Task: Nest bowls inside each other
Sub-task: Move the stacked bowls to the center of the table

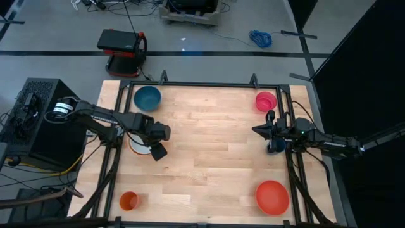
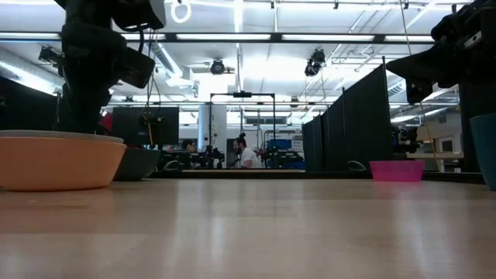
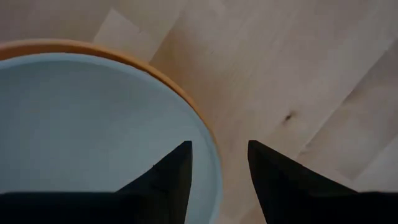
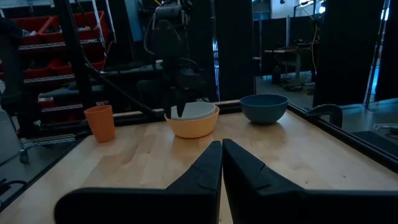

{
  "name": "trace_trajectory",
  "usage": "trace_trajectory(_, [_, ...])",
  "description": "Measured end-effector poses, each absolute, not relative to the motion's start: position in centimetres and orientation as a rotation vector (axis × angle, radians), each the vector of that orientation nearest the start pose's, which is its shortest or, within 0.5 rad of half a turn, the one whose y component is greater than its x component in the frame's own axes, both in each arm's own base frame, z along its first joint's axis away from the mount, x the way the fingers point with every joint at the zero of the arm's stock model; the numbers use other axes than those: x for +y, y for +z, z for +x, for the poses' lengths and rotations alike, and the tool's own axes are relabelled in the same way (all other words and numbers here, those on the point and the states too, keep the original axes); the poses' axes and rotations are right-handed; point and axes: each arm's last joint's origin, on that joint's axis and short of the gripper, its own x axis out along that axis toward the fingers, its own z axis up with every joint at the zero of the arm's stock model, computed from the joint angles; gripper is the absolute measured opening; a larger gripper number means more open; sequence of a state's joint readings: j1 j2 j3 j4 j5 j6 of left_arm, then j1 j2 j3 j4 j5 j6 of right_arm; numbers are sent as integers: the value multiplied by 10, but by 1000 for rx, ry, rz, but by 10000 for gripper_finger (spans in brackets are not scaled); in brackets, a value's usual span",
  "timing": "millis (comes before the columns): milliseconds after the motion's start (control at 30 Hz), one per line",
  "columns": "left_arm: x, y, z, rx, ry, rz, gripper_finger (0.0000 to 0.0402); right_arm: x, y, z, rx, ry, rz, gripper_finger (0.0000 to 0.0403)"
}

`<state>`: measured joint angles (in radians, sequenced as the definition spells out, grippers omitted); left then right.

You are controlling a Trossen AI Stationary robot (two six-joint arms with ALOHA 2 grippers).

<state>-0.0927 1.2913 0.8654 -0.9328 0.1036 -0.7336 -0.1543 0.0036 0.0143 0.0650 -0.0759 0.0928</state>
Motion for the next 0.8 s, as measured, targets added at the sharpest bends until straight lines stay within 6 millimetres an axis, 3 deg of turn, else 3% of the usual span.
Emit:
trace_trajectory(200, [-25,215,214,1358,366,-597,143,-13,174,96,-79,-75,84,0])
trace_trajectory(533, [-29,194,224,1455,379,-533,141,-13,174,96,-78,-75,85,0])
trace_trajectory(667, [-29,189,228,1480,373,-495,103,-13,174,96,-79,-75,86,0])
trace_trajectory(800, [-30,201,236,1440,346,-443,76,-13,174,96,-79,-75,87,0])
